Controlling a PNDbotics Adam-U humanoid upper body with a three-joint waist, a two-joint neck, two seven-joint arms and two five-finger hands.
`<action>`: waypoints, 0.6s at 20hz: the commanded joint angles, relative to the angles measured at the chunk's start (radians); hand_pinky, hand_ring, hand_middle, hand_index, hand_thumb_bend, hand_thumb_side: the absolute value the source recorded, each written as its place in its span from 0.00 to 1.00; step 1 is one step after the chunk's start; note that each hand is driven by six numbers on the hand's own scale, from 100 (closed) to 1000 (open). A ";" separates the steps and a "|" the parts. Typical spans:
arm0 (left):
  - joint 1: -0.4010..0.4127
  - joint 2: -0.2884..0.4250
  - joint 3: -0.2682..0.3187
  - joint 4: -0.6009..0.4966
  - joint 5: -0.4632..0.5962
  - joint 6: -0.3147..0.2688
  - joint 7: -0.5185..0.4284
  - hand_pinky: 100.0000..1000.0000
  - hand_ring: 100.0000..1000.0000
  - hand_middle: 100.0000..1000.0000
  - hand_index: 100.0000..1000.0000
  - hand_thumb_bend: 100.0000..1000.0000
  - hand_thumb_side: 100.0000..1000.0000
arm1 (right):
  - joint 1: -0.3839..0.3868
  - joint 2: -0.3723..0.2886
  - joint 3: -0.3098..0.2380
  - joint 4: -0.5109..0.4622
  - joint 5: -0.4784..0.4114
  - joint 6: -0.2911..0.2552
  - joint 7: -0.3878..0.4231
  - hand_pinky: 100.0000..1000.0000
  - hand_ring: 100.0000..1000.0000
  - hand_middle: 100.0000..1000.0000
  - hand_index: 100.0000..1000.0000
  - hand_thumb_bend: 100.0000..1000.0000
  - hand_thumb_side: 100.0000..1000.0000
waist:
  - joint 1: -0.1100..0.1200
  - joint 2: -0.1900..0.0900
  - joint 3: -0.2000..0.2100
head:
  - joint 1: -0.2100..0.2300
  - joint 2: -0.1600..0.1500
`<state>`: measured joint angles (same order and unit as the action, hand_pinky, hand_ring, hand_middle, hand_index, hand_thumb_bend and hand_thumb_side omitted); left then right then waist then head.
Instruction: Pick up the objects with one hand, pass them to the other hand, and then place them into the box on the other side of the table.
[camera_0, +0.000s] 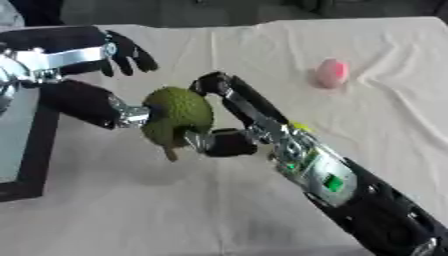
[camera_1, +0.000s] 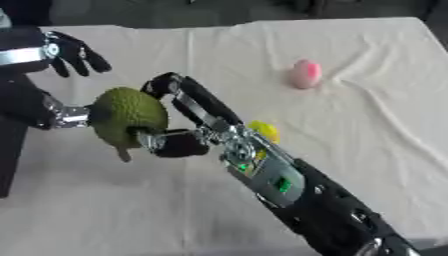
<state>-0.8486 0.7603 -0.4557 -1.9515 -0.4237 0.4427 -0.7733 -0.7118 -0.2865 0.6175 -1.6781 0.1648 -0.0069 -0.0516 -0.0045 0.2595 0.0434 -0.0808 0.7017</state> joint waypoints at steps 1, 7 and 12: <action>-0.007 0.035 0.025 -0.027 0.016 0.057 -0.059 0.73 0.77 0.77 0.87 0.39 0.69 | -0.011 -0.014 -0.006 -0.030 -0.009 0.004 -0.001 0.80 0.54 0.38 0.48 0.00 0.00 | 0.002 -0.019 0.002 | -0.002 0.006; -0.010 0.034 0.017 -0.027 0.022 0.077 -0.084 0.74 0.77 0.78 0.87 0.38 0.70 | -0.015 -0.013 -0.006 -0.036 -0.010 0.004 -0.002 0.80 0.54 0.37 0.48 0.00 0.00 | 0.001 -0.019 0.001 | -0.001 0.007; -0.013 0.029 0.001 0.002 -0.009 0.085 -0.087 0.74 0.78 0.79 0.88 0.37 0.69 | -0.018 -0.012 -0.005 -0.048 -0.013 0.002 -0.003 0.80 0.54 0.37 0.48 0.00 0.00 | 0.000 -0.019 0.000 | 0.001 0.007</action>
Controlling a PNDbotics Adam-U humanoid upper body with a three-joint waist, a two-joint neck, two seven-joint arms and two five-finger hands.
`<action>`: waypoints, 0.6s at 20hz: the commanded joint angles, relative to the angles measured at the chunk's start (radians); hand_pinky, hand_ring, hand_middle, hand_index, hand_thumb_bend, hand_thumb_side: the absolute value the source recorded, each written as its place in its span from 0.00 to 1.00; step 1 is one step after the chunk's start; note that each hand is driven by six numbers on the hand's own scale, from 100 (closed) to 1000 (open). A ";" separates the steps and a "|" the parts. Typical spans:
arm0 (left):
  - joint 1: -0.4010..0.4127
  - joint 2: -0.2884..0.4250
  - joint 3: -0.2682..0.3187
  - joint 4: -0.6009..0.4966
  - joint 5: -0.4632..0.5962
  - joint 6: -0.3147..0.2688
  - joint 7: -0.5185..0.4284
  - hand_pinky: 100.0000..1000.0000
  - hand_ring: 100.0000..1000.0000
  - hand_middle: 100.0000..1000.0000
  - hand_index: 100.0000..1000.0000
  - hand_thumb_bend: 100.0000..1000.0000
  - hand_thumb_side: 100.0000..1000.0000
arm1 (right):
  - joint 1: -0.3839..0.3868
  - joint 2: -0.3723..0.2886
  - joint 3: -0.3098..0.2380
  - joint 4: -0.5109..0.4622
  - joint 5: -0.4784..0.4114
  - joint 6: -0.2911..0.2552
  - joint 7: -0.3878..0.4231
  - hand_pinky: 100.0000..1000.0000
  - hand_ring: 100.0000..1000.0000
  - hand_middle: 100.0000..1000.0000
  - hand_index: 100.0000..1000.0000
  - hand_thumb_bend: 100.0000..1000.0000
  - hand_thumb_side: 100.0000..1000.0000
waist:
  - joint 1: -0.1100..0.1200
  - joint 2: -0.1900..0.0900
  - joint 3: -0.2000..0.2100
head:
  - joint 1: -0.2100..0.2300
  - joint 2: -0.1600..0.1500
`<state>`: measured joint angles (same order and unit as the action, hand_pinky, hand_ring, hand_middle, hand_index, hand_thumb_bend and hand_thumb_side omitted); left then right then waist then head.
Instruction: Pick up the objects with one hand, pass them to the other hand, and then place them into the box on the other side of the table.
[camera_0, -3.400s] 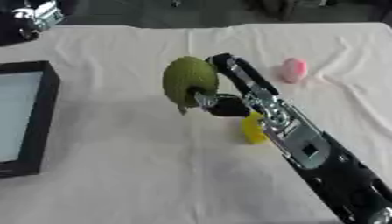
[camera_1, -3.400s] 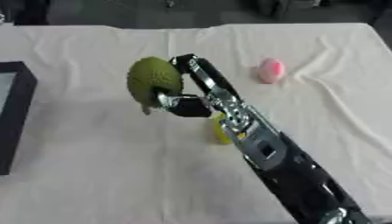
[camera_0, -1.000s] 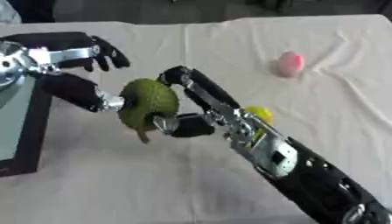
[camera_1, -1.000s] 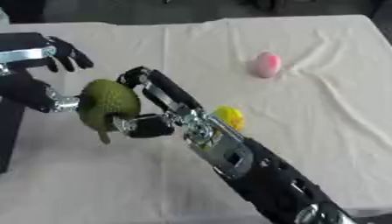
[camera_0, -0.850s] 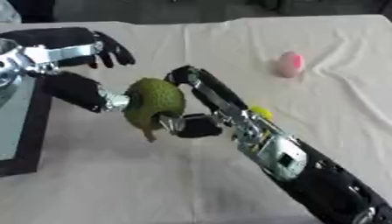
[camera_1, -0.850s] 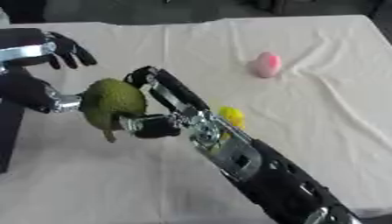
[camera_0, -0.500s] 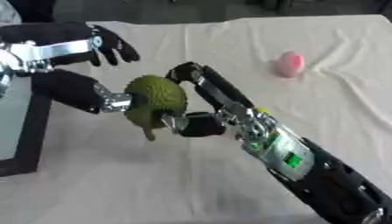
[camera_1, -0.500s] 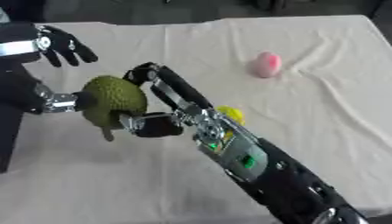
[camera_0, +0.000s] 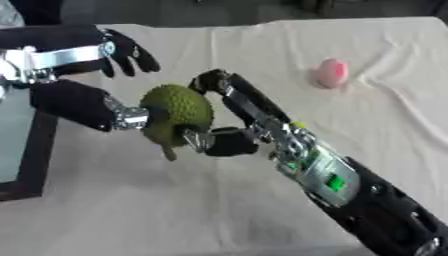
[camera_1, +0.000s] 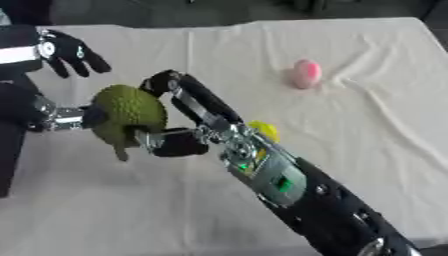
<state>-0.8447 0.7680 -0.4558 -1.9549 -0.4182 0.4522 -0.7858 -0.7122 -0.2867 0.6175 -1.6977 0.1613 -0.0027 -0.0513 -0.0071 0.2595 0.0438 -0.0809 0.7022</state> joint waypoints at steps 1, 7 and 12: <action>-0.018 0.019 -0.004 0.013 -0.019 0.075 -0.076 0.74 0.78 0.79 0.88 0.37 0.69 | -0.019 -0.012 -0.005 -0.032 -0.010 -0.002 -0.002 0.80 0.54 0.37 0.48 0.00 0.00 | 0.003 -0.019 0.000 | 0.001 0.006; -0.027 0.006 -0.026 0.047 -0.019 0.076 -0.107 0.75 0.78 0.79 0.88 0.37 0.71 | -0.024 -0.011 -0.003 -0.046 -0.011 0.000 0.001 0.80 0.54 0.37 0.48 0.00 0.00 | 0.002 -0.018 0.000 | 0.004 0.010; -0.031 -0.007 -0.035 0.074 -0.003 0.084 -0.121 0.75 0.78 0.78 0.86 0.35 0.70 | -0.025 -0.010 0.000 -0.048 -0.015 -0.001 0.009 0.80 0.54 0.37 0.48 0.00 0.00 | 0.000 -0.018 0.000 | 0.007 0.009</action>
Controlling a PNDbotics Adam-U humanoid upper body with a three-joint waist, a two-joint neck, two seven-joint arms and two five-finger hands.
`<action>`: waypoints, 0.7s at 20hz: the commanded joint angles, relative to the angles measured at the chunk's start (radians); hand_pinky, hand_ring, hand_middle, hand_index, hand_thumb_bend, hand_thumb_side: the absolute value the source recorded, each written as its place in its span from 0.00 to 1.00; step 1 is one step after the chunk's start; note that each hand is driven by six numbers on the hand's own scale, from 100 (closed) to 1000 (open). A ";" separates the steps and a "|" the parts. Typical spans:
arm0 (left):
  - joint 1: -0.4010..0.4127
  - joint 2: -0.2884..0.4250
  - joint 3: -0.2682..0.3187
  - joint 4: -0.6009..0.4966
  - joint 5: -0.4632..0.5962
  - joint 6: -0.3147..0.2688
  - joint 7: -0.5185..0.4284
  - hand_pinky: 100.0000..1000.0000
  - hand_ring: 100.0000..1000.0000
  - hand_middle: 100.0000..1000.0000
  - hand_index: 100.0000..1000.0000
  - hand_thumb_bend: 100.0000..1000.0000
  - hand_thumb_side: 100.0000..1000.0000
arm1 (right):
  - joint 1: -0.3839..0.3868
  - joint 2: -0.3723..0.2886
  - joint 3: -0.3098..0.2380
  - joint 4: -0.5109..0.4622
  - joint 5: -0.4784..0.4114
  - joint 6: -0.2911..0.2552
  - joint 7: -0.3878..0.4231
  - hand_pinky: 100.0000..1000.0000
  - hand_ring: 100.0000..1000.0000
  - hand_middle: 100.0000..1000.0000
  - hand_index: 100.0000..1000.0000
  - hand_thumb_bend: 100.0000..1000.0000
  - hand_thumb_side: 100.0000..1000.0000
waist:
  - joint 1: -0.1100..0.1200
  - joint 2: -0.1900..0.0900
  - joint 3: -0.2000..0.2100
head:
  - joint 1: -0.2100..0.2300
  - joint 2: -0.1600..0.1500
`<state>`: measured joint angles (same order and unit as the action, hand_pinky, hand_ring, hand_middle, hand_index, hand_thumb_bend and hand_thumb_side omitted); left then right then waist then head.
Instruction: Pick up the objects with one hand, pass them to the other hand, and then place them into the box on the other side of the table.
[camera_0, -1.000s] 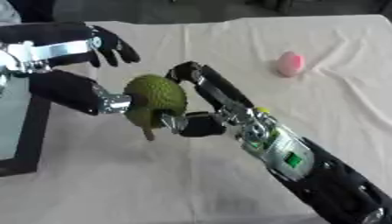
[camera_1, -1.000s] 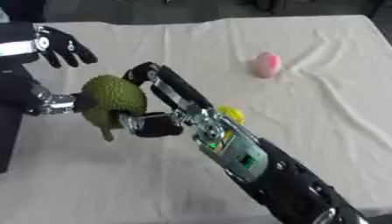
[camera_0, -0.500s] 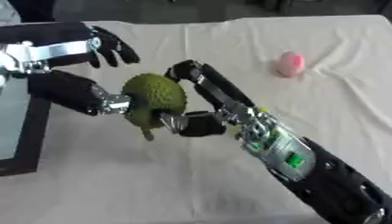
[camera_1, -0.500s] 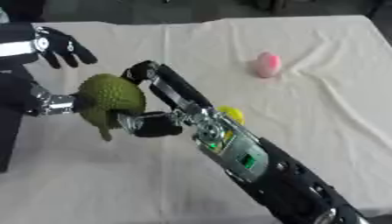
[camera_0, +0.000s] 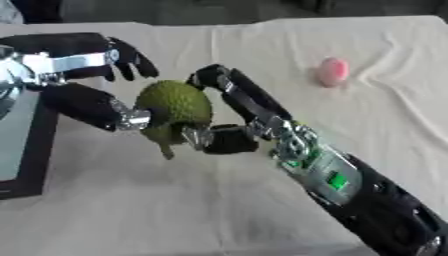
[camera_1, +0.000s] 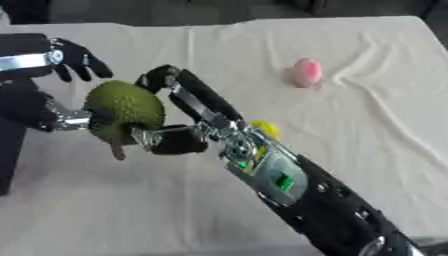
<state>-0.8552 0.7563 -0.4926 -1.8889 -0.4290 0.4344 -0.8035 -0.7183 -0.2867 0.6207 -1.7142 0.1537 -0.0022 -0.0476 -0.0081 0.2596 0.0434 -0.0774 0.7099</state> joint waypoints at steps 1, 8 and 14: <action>-0.022 0.001 0.000 0.014 0.016 0.106 -0.103 0.75 0.78 0.76 0.84 0.33 0.70 | -0.018 -0.009 -0.003 -0.031 -0.008 -0.001 0.007 0.80 0.54 0.37 0.48 0.00 0.00 | 0.001 -0.018 0.000 | 0.004 0.002; -0.029 -0.019 -0.002 0.034 0.086 0.116 -0.103 0.77 0.79 0.71 0.76 0.10 0.56 | -0.014 -0.008 -0.003 -0.025 -0.020 0.009 0.018 0.80 0.54 0.37 0.47 0.00 0.00 | 0.000 -0.015 -0.001 | 0.005 0.008; -0.023 -0.016 0.012 0.009 0.142 0.105 -0.061 0.76 0.74 0.62 0.58 0.00 0.22 | -0.009 -0.009 -0.006 -0.013 -0.021 0.014 0.023 0.79 0.54 0.37 0.48 0.00 0.00 | 0.001 -0.012 -0.002 | 0.006 0.016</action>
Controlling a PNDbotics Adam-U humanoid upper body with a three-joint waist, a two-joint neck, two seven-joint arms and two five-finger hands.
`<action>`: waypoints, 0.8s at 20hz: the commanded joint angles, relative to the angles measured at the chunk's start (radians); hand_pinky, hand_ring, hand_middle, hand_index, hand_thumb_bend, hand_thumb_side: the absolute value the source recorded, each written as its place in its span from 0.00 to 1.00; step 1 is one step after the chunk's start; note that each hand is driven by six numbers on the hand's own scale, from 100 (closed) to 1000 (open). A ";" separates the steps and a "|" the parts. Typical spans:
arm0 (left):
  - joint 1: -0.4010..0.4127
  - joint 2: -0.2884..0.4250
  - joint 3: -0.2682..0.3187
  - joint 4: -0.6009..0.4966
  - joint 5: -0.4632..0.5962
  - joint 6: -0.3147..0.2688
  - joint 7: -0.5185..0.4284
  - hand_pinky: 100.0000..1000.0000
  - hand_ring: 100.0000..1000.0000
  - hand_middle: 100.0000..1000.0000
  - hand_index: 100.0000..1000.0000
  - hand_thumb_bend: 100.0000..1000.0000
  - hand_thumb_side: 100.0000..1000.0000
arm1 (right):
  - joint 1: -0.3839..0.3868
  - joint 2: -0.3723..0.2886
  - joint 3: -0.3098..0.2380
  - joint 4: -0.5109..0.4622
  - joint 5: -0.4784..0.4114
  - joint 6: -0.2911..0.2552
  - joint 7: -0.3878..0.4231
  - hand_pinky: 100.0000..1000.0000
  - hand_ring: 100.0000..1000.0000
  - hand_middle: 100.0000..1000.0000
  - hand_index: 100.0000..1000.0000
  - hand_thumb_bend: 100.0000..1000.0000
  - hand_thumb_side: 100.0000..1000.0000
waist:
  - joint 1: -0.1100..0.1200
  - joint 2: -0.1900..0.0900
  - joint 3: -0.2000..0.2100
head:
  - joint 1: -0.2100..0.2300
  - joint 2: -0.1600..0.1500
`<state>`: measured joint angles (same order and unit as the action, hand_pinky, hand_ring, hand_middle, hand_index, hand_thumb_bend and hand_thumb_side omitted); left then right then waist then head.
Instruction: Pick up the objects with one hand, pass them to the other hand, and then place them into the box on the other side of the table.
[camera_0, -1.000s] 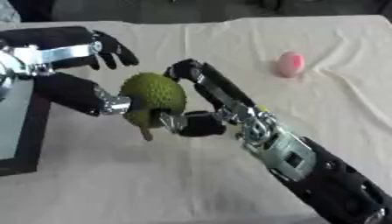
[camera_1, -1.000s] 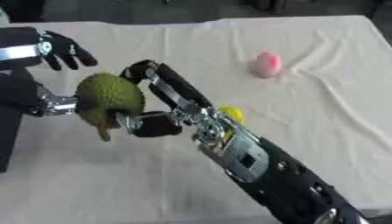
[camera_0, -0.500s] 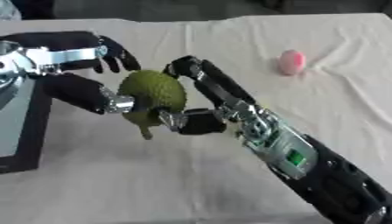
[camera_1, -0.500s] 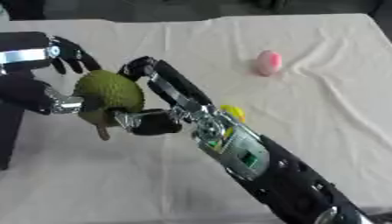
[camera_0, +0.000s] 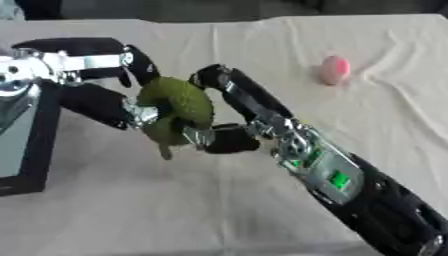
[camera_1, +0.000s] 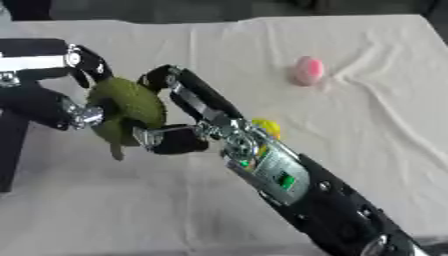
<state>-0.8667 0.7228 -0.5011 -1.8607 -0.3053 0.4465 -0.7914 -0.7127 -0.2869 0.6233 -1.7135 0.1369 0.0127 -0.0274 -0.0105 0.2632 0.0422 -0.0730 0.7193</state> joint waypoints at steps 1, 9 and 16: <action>-0.011 0.018 0.022 -0.023 0.022 0.092 -0.061 0.75 0.73 0.60 0.55 0.00 0.18 | -0.014 -0.009 -0.009 -0.011 -0.004 0.000 0.002 0.79 0.54 0.38 0.48 0.00 0.00 | 0.004 -0.015 0.000 | 0.002 0.007; -0.005 0.021 0.025 -0.033 -0.003 0.067 0.046 0.69 0.63 0.48 0.38 0.00 0.03 | -0.012 -0.010 -0.008 -0.005 -0.004 0.024 0.015 0.78 0.58 0.44 0.55 0.00 0.00 | 0.003 -0.016 -0.001 | 0.002 -0.001; -0.001 0.020 0.027 -0.036 -0.073 0.026 0.114 0.68 0.60 0.44 0.35 0.00 0.00 | -0.009 -0.014 -0.004 -0.008 0.024 0.011 0.087 0.81 0.74 0.54 0.82 0.00 0.53 | 0.002 -0.015 -0.003 | 0.003 -0.006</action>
<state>-0.8589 0.7228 -0.4948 -1.8870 -0.3601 0.4709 -0.6826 -0.7114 -0.2872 0.6238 -1.7072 0.1513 0.0290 0.0422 -0.0107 0.2633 0.0401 -0.0724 0.7189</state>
